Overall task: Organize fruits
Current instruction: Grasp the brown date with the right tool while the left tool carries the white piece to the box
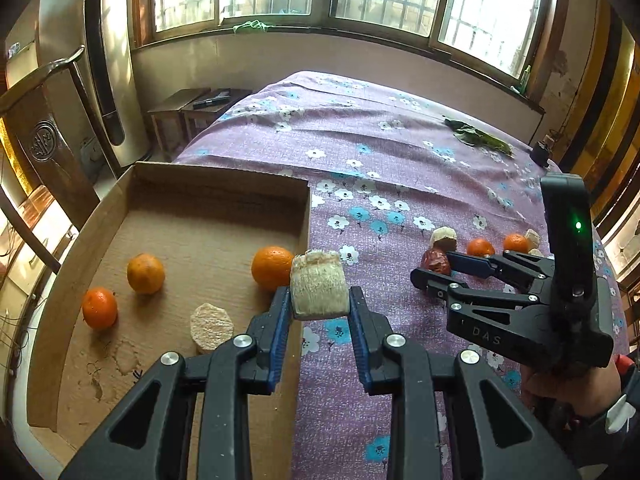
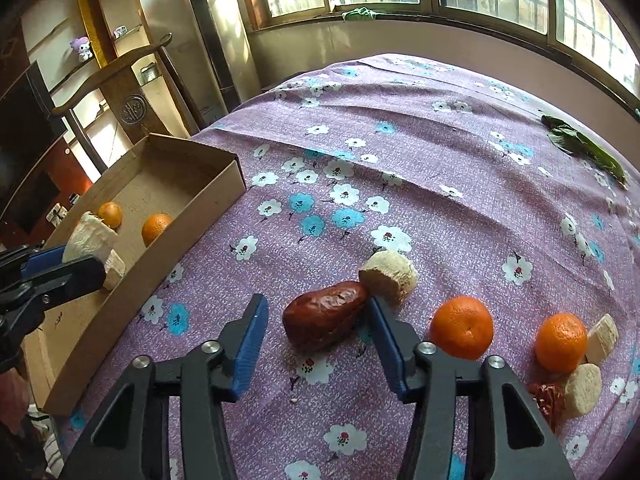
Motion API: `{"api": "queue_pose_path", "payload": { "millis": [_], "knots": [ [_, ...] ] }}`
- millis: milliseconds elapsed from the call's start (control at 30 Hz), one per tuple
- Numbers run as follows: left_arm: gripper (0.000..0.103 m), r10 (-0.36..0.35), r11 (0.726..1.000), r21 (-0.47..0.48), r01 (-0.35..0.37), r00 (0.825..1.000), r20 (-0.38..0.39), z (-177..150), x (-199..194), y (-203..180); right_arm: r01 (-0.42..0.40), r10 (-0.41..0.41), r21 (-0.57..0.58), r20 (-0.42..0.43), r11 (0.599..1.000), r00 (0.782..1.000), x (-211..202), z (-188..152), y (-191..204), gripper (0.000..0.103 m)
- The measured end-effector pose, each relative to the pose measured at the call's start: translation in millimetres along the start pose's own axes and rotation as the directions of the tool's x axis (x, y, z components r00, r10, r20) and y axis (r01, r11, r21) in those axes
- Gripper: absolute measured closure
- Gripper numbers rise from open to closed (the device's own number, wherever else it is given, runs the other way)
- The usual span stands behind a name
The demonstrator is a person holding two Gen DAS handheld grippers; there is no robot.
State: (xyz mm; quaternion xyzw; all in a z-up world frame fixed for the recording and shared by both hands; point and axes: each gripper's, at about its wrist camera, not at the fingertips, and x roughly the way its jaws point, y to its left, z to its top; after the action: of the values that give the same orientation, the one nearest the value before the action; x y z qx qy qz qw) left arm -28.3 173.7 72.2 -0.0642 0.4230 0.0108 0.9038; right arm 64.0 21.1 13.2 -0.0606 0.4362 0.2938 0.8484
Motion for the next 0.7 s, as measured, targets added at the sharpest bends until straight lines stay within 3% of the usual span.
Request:
{"api": "queue_pose_path", "payload": {
  "millis": [67, 300, 700],
  "knots": [
    [0.075, 0.001, 1.000, -0.006, -0.001, 1.000, 0.000, -1, 0, 3, -0.008, 0.007, -0.010, -0.020, 1.000, 1.000, 4, -2, 1, 0.063],
    [0.075, 0.012, 1.000, -0.020, -0.012, 1.000, 0.015, -4, -8, 10, -0.017, 0.017, -0.009, -0.005, 1.000, 1.000, -20, -14, 5, 0.064],
    [0.075, 0.104, 0.993, -0.061, -0.101, 0.994, 0.044, -19, -42, 50, -0.087, 0.090, -0.032, 0.106, 0.996, 0.990, -75, -19, 38, 0.064]
  ]
}}
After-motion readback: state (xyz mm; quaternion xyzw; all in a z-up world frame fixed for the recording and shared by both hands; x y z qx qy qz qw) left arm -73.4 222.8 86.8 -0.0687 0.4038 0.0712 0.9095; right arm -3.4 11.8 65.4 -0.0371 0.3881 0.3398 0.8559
